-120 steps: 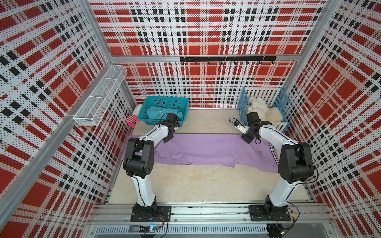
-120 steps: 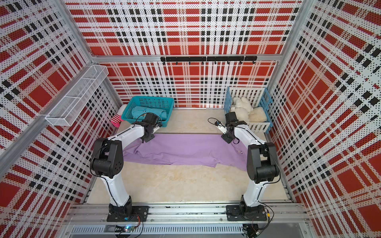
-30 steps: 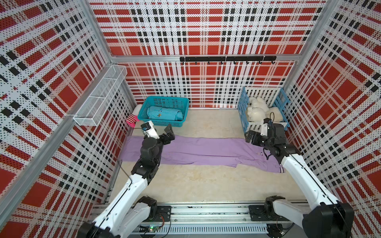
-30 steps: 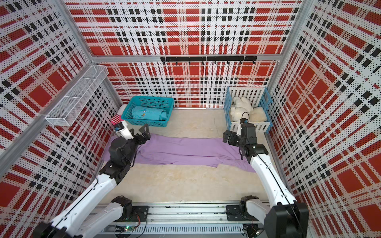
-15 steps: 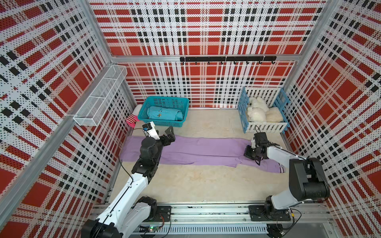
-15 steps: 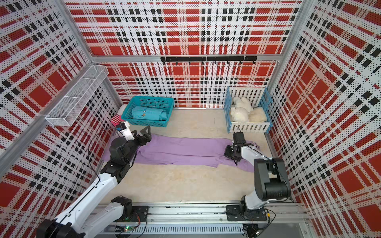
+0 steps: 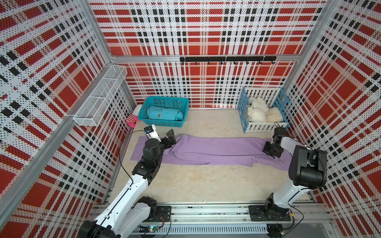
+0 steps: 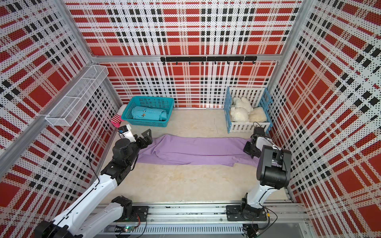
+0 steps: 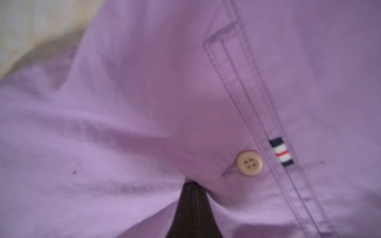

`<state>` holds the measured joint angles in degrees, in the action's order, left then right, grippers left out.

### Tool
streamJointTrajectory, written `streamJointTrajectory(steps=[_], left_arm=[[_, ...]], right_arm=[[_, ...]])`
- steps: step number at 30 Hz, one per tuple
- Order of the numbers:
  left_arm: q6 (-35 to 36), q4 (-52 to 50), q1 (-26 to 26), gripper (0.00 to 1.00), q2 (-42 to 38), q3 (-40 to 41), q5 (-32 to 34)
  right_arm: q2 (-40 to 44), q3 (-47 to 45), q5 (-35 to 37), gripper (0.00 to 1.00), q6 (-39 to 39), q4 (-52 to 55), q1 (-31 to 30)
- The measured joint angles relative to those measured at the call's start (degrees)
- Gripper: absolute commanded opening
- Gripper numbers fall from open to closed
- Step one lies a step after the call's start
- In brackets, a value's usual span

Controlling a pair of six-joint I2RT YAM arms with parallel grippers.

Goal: Roll up the long pants
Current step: Fold the long pant at the center of the board.

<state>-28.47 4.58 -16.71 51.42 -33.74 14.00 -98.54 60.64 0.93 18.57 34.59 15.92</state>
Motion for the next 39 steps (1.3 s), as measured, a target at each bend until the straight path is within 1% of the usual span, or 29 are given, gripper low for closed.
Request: streamJointTrajectory(steps=[1, 3, 5, 6, 7, 8, 10, 12, 13, 15, 17, 18, 19, 21, 23, 26, 27, 30, 31, 32, 34, 39], left_arm=[[-0.46, -0.74, 0.0, 0.99, 0.04, -0.04, 1.11], [-1.11, -2.16, 0.26, 0.99, 0.35, -0.31, 3.45], [-1.73, -3.32, 1.01, 0.99, 0.44, -0.46, 5.68], [-2.21, -3.58, 1.84, 0.99, 0.33, -0.46, 6.4], [-2.58, -3.72, 3.15, 0.99, 0.15, -0.46, 6.67], [-2.84, -3.45, 5.01, 0.99, -0.2, -0.33, 6.14], [-3.48, -1.2, 8.9, 0.99, -1.53, 1.01, 3.61], [-5.64, 1.42, 12.87, 0.99, -3.17, 3.32, 0.57], [-7.61, 2.19, 15.26, 0.99, -3.67, 4.57, -1.07], [-10.97, 2.82, 19.41, 0.76, -3.32, 6.29, -4.61], [-13.4, 3.82, 24.02, 0.68, -1.42, 8.26, -9.35], [-14.34, 4.02, 26.01, 0.66, 0.02, 9.09, -11.02], [-15.23, 4.04, 27.96, 0.66, 1.95, 9.79, -12.68], [-16.0, 3.98, 30.88, 0.74, 5.75, 10.29, -14.51], [-16.02, 4.11, 33.62, 0.79, 10.67, 9.55, -16.79], [-13.4, 1.11, 36.46, 0.89, 20.7, 2.93, -21.03], [-11.45, -0.96, 36.98, 0.99, 24.57, -1.2, -22.47], [-5.05, -8.09, 37.59, 0.99, 36.0, -15.72, -25.9], [-2.95, -9.9, 37.75, 0.99, 38.66, -19.3, -26.67], [-1.68, -11.28, 37.86, 0.99, 40.13, -21.24, -27.26], [0.55, -14.53, 38.6, 0.99, 40.48, -21.77, -28.52], [2.8, -22.58, 41.97, 0.88, 35.67, -17.9, -28.57]], right_arm=[[0.79, 0.92, 0.76, 0.0, -0.63, 0.44, -0.11], [4.37, 2.16, 2.62, 0.0, -2.19, 1.01, -3.26], [10.75, 3.37, 3.45, 0.01, -4.04, 0.72, -10.6], [13.81, 3.89, 2.95, 0.07, -4.59, -0.15, -14.05], [17.05, 4.37, 1.68, 0.15, -5.05, -1.44, -17.66], [20.35, 4.52, -0.2, 0.21, -5.38, -3.3, -21.11], [24.59, 4.39, -2.99, 0.25, -5.55, -5.66, -24.22], [25.7, 3.61, -4.31, 0.28, -5.14, -7.3, -26.03], [25.24, 2.99, -4.33, 0.28, -4.96, -7.98, -27.3], [22.49, 2.12, -4.13, 0.28, -4.55, -8.57, -30.97], [16.68, 1.53, -3.72, 0.27, -4.09, -8.79, -36.0], [13.49, 1.31, -3.72, 0.26, -3.87, -8.79, -38.14], [10.43, 1.22, -3.85, 0.25, -3.65, -8.63, -39.95], [5.29, 1.25, -4.15, 0.24, -3.41, -8.24, -43.08], [1.95, 1.36, -4.13, 0.24, -3.48, -7.74, -44.89], [-0.31, 2.03, -4.02, 0.24, -4.13, -6.67, -45.92], [-0.42, 2.47, -3.67, 0.24, -4.48, -6.4, -45.92], [-0.46, 4.28, -2.84, 0.24, -6.14, -6.1, -45.9], [-0.55, 4.92, -2.64, 0.23, -6.84, -6.05, -45.88], [-0.7, 5.55, -2.58, 0.23, -7.37, -5.86, -45.86], [-1.46, 6.91, -2.6, 0.23, -8.63, -5.75, -45.79], [-2.89, 7.28, -4.24, 0.23, -10.64, -5.77, -45.64]])
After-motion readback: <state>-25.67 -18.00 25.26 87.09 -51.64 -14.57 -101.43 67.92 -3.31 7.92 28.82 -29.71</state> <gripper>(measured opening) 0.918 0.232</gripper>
